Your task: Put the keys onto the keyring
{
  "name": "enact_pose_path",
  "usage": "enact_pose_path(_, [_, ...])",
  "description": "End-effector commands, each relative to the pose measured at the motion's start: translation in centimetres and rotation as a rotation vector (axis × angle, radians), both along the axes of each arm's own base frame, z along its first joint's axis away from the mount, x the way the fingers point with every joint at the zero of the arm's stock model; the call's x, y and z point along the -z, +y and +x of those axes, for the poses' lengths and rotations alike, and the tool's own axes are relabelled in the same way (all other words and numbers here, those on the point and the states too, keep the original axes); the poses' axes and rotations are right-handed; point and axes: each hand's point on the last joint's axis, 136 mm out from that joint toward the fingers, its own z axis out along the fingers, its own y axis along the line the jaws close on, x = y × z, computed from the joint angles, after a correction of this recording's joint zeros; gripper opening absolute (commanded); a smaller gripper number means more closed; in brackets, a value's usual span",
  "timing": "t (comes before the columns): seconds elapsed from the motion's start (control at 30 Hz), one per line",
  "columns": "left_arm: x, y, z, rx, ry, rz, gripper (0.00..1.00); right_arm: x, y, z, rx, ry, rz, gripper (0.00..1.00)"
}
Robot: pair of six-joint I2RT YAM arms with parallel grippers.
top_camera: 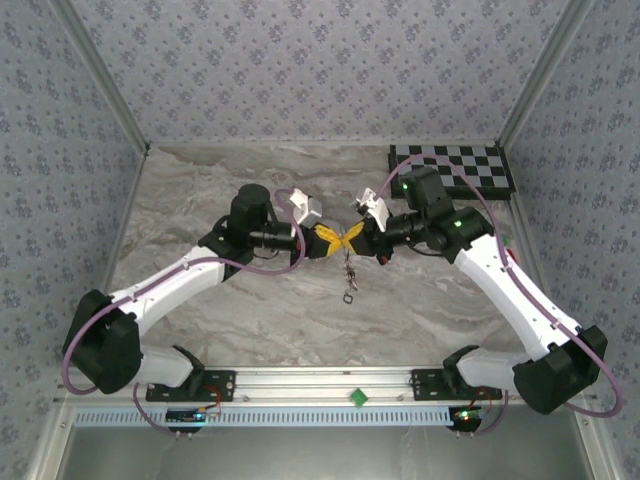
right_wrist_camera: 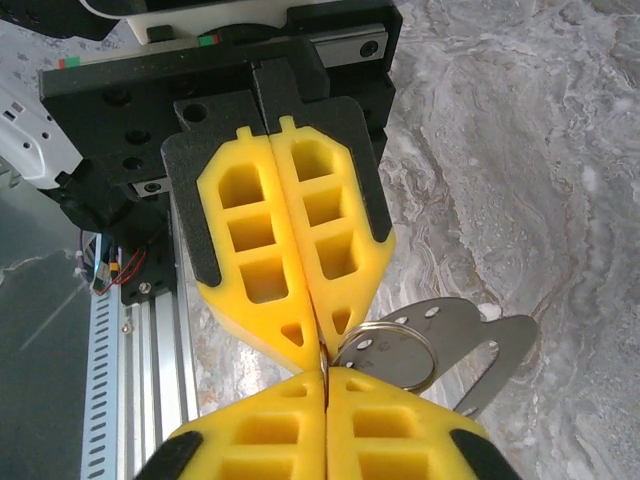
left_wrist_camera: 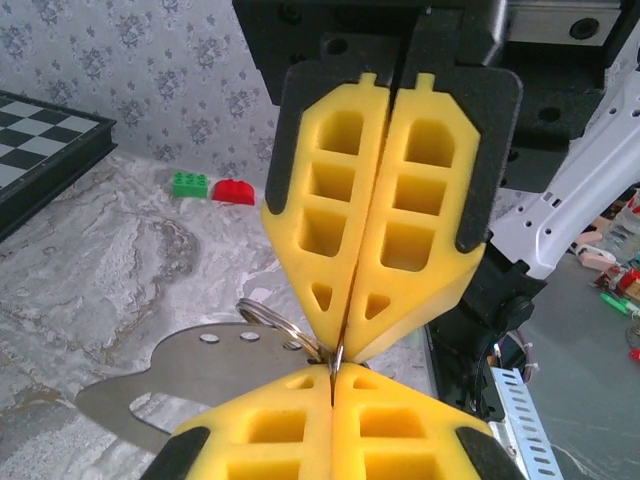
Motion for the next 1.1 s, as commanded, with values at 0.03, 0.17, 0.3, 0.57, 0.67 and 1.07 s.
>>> enact_pose_path(0.03, [-2.6,-0.4,0.5,-0.049,-0.096,-0.123,0.0,-2.1,0.3,-0.8,-0.024,-0.027,0.067,0.22])
enact_pose_path(0.17, [-4.3,-0.1,1.0,-0.093,-0.119,-0.214,0.0,-2.5,-0.9,0.3,0.075,-0.06,0.14,0.35])
enact_pose_path(0.3, [-6.1,0.1,1.4,-0.128,-0.13,-0.315,0.0,-4.1,-2.5,1.2,0.178,-0.103,0.276,0.39])
enact_pose_path(0.57, [-9.2,0.7,2.1,-0.189,-0.116,-0.472,0.0,-5.5,-3.6,1.8,0.259,-0.153,0.427,0.38])
enact_pose_path(0.67, [-9.8,0.7,2.0,-0.19,-0.118,-0.485,0.0,-6.0,-3.7,1.7,0.27,-0.198,0.448,0.39])
enact_pose_path(1.07, [-9.8,0.4,1.9,-0.191,-0.112,-0.477,0.0,-6.3,-2.6,1.7,0.27,-0.282,0.42,0.4])
